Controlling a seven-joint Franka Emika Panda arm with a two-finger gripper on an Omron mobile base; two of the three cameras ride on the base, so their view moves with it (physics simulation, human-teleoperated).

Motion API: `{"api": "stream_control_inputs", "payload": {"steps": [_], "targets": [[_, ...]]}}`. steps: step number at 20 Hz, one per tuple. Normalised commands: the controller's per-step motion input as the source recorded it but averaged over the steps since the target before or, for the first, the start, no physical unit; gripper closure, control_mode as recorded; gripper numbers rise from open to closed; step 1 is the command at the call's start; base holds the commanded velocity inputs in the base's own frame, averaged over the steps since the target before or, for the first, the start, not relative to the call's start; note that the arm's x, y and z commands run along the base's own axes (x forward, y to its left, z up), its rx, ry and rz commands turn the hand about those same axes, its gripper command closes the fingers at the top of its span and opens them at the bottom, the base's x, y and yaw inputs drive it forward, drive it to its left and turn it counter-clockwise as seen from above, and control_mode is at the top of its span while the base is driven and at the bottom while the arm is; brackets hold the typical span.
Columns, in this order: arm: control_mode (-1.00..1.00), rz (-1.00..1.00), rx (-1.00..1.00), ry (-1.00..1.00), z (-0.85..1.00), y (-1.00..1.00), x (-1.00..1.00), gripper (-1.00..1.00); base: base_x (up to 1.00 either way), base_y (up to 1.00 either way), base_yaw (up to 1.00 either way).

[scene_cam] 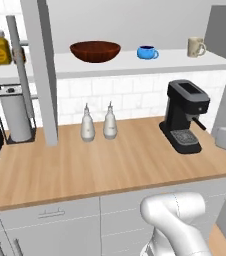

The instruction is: Gather all objects into one cabinet and sort the glasses and bowls to opposite sides.

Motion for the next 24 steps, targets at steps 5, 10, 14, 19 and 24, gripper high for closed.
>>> {"api": "stream_control_inputs", "payload": {"steps": [5, 10, 14, 19, 24], "targets": [[1.0, 0.0, 0.0, 0.0, 0.0, 0.0, 0.0, -1.0, -0.56, 0.52, 0.0], [1.0, 0.0, 0.0, 0.0, 0.0, 0.0, 0.0, -1.0, -0.63, 0.62, 0.0], [1.0, 0.0, 0.0, 0.0, 0.0, 0.0, 0.0, -1.0, -0.59, 0.59, -0.01], [1.0, 0.0, 0.0, 0.0, 0.0, 0.0, 0.0, -1.0, -0.33, 0.66, 0.0], [1.0, 0.0, 0.0, 0.0, 0.0, 0.0, 0.0, -1.0, -0.06, 0.8, 0.0]]}}
